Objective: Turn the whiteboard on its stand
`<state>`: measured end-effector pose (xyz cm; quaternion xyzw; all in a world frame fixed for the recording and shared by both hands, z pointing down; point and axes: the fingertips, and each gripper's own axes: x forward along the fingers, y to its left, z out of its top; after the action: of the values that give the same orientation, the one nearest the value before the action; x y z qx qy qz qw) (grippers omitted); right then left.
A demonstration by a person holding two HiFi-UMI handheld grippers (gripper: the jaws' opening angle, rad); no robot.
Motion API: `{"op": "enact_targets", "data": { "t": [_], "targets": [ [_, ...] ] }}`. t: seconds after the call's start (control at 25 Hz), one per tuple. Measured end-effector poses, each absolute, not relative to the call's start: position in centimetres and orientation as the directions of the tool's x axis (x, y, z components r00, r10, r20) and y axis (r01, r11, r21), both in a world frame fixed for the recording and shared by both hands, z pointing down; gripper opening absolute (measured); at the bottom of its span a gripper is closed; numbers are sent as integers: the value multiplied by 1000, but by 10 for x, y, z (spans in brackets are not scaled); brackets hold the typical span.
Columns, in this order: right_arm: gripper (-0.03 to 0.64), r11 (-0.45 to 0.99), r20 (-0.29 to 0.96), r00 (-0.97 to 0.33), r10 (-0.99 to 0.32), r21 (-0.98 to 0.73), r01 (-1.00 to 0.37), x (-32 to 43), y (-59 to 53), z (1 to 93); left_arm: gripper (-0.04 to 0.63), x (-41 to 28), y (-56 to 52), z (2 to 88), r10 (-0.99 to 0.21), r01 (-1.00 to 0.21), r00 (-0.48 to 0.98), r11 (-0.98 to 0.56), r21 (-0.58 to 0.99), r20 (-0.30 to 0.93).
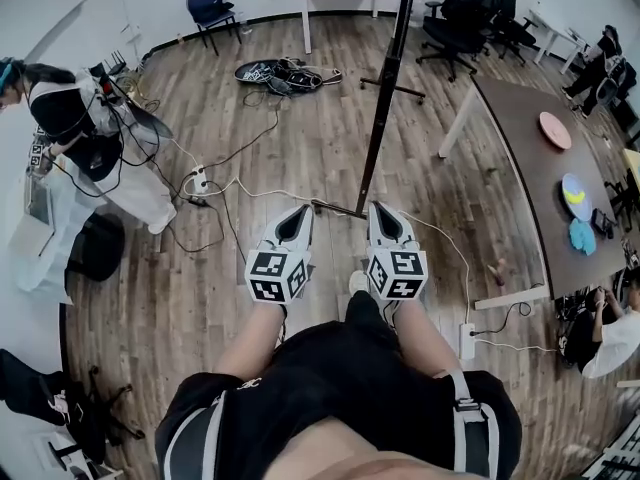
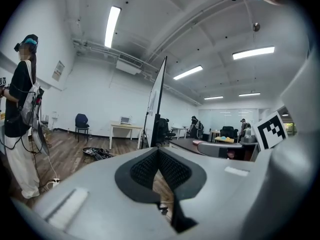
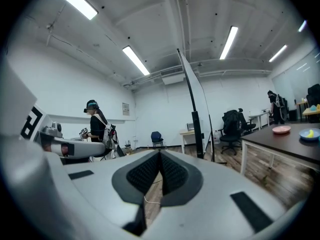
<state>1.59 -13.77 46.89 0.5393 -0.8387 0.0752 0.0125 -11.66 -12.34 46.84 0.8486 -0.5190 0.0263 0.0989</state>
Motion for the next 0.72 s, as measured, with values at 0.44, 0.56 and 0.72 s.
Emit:
{"op": "enact_targets", "data": {
  "t": [0.44,0.56,0.72],
  "targets": [
    [2,436,120,-449,-886,-115,-892,18,-267,470,9,-117,-243,469,-891,-906,420,-401,138,172],
    [2,435,136,-446,-884,-109,-894,20,-296,471,9,-116,-272,470,-892,-907,416,-393,147,179],
    [2,420,140,-430,-892,-96,-902,26,-333,468,9,-111,-311,471,-887,-906,420,-397,151,191]
  ]
}}
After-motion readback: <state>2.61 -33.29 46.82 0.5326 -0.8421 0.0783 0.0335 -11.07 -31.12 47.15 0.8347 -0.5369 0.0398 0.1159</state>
